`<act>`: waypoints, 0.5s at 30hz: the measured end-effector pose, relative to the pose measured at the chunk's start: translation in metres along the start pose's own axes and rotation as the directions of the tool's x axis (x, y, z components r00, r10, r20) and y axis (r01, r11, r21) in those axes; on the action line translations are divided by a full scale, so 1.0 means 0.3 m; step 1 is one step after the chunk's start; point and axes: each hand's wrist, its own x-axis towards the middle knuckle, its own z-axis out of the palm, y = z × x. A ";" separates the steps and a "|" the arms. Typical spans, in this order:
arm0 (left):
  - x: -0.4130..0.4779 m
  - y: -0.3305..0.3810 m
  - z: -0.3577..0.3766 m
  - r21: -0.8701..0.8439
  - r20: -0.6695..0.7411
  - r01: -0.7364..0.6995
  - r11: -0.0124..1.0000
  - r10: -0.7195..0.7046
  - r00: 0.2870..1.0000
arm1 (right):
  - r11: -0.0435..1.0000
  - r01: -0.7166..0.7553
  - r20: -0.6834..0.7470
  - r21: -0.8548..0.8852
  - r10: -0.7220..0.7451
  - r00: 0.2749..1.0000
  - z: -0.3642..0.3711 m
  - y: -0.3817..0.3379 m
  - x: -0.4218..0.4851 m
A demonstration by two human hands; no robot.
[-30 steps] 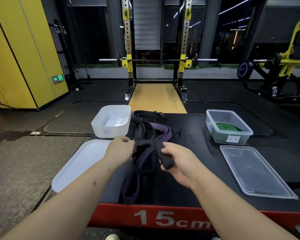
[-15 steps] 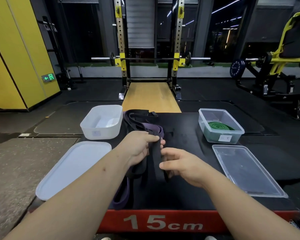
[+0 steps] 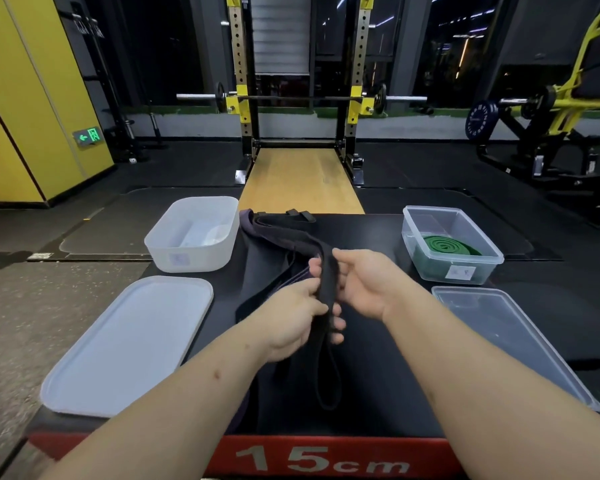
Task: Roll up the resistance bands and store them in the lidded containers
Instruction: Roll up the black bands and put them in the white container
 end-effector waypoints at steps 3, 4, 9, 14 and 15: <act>0.047 0.049 -0.026 0.077 -0.101 0.022 0.997 -0.014 0.995 | 0.976 0.215 0.006 -0.027 -0.215 0.977 -0.015 0.029 0.022; 0.070 0.065 -0.036 0.056 -0.154 0.038 0.998 -0.029 0.988 | 0.963 0.266 0.017 -0.039 -0.266 0.964 -0.024 0.035 0.021; 0.189 0.137 -0.061 -0.250 -0.233 0.052 0.967 -0.112 0.966 | 0.947 0.309 0.159 -0.085 -0.294 0.943 -0.060 0.051 -0.039; 0.272 0.149 -0.037 -0.341 -0.267 -0.044 0.939 -0.052 0.962 | 0.894 0.079 0.252 -0.442 0.039 0.967 -0.125 0.064 -0.050; 0.281 0.141 -0.036 -0.304 -0.256 -0.035 0.952 -0.047 0.965 | 0.893 0.033 0.246 -0.449 0.088 0.965 -0.140 0.052 -0.036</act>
